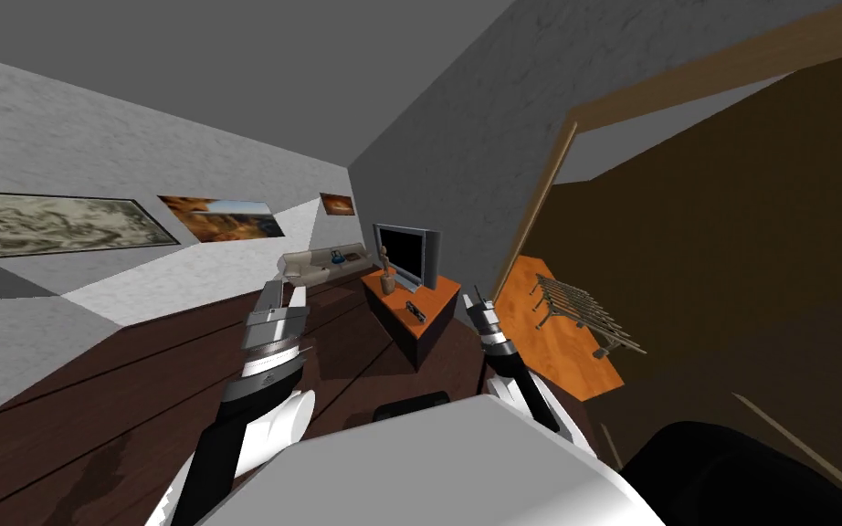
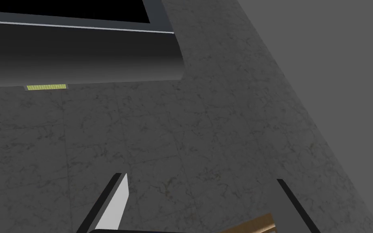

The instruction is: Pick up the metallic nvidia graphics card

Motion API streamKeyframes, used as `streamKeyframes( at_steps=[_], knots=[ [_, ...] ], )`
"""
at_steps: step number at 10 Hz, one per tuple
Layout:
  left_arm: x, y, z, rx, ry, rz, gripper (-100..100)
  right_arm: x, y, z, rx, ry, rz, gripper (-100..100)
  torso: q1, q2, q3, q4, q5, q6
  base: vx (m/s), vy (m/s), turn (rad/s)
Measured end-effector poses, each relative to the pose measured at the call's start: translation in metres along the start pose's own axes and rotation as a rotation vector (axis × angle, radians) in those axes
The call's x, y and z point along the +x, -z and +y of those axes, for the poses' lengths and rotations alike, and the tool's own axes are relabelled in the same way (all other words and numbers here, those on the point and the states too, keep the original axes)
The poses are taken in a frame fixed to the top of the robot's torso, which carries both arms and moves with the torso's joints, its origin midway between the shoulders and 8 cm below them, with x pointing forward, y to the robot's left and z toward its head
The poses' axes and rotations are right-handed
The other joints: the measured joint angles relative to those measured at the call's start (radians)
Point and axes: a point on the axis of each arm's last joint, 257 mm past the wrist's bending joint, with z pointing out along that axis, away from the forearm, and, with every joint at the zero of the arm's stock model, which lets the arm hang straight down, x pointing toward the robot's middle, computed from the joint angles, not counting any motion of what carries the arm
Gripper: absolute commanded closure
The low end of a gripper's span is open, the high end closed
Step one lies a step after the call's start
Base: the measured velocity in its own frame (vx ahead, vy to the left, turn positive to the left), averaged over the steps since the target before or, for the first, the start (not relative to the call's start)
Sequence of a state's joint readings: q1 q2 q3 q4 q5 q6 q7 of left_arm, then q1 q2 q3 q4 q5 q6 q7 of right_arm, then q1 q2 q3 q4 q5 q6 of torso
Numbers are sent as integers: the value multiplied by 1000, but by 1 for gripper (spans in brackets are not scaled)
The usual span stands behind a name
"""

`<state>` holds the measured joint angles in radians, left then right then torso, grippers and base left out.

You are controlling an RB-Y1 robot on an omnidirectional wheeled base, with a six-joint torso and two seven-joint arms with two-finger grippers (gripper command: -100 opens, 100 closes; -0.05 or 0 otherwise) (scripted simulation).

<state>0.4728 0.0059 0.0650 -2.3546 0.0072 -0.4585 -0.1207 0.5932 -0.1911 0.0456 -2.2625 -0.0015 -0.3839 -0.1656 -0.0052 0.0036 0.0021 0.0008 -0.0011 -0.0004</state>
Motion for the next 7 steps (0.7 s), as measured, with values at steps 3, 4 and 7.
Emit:
streamKeyframes(
  at_steps=[3,4,7],
  knots=[
    [0,0,0,0,0,0,0,18,21,-45,128,1,67,-100,-1,0,0,0,0,1,-65,-70,297],
    [0,0,0,0,0,0,0,22,30,-55,164,0,88,-100,1,-1,0,0,0,0,-70,-59,401],
    [0,0,0,0,0,0,0,27,62,-94,291,0,144,-100,0,0,0,0,0,0,-73,-55,346]
  ],
)
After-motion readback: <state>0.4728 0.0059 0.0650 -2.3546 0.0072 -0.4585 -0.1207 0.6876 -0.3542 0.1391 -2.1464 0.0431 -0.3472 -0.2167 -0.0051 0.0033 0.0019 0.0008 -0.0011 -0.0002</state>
